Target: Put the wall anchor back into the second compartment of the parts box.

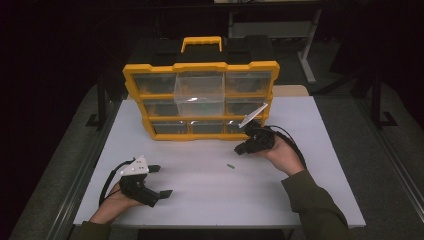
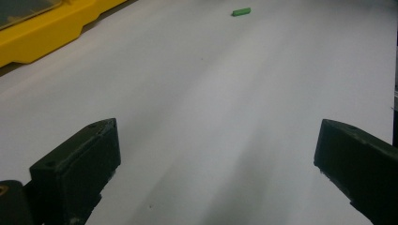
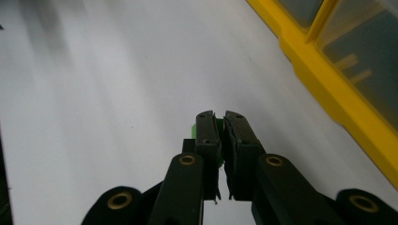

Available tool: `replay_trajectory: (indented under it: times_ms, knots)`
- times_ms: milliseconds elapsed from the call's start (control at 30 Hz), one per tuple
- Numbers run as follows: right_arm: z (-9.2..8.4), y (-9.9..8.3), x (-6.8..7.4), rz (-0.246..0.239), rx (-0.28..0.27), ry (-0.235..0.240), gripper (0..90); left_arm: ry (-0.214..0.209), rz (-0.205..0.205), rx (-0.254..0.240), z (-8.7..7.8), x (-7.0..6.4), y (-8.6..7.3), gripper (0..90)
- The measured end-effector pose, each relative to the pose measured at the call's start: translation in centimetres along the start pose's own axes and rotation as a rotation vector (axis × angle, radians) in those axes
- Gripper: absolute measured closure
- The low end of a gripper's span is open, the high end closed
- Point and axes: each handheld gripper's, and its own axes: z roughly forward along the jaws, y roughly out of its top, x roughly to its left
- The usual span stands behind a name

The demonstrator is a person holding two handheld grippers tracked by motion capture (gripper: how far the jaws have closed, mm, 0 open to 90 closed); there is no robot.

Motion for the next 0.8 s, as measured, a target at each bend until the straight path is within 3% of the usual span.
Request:
replay_trajectory:
  times_ms: [167, 200, 400, 800]
  knots:
    - [-1.6, 0.8, 0.0, -0.026, -0.026, 0.002, 84.1, -0.004, 0.001, 0.004, 0.0, 0.0, 0.0, 0.7]
    - [-2.1, 0.9, 0.2, 0.0, -0.007, -0.016, 84.2, -0.004, 0.0, 0.002, 0.0, 0.0, 0.0, 0.7]
    - [-3.9, 2.1, 0.5, -0.043, -0.038, -0.013, 84.1, -0.005, -0.007, -0.001, 0.0, 0.0, 0.0, 0.7]
    - [-7.3, 4.4, 1.1, -0.082, -0.061, -0.021, 84.1, -0.007, -0.009, -0.005, 0.0, -0.1, 0.0, 0.7]
